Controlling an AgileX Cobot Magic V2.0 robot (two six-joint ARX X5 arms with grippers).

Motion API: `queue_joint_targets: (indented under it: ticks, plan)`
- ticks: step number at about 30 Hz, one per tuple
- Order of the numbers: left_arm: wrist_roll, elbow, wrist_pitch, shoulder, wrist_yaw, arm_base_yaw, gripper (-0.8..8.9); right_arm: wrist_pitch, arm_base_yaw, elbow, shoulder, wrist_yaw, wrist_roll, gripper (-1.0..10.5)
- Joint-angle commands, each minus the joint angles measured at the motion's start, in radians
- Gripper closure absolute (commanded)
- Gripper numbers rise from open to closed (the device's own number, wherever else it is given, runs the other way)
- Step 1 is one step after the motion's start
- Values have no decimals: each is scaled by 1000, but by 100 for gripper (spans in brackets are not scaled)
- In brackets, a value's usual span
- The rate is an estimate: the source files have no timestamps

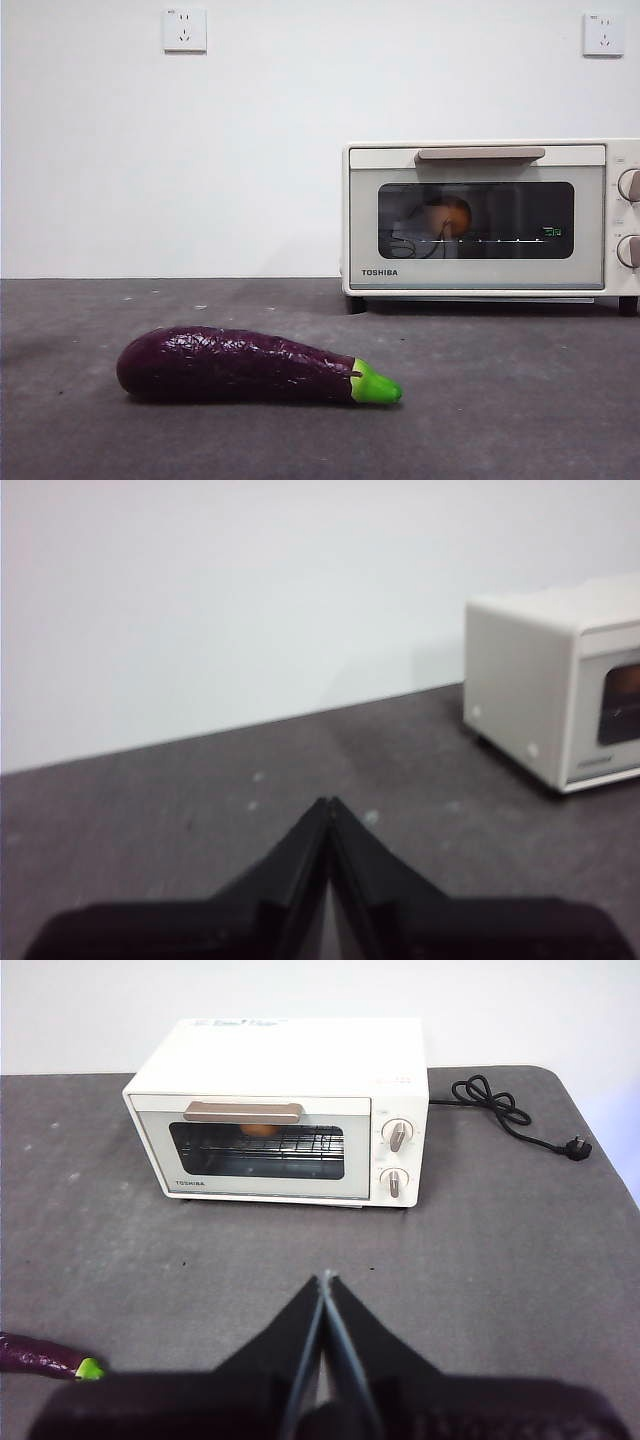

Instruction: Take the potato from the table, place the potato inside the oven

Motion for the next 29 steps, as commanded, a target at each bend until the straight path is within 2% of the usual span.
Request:
queue_joint_targets:
  ticks: [1, 6, 9, 12, 17, 21, 29]
  plan:
    - [-9, -78, 8, -45, -3, 23, 817, -20, 1, 2, 1, 0, 8, 946]
    - [-25, -191, 23, -126, -3, 32, 817, -20, 1, 2, 1, 0, 8, 946]
    - [-78, -267, 59, -176, -3, 32, 817, -20, 1, 2, 1, 0, 8, 946]
    - [-83, -270, -55, -221, -39, 34, 817, -20, 1, 2, 1, 0, 8, 946]
    - [-87, -270, -61, -227, -148, 34, 817, -20, 1, 2, 2, 0, 8, 946]
    - [-91, -270, -114, -227, -159, 34, 817, -20, 1, 2, 2, 0, 8, 946]
    - [-108, -270, -106, -225, -152, 34, 817, -20, 1, 2, 2, 0, 8, 946]
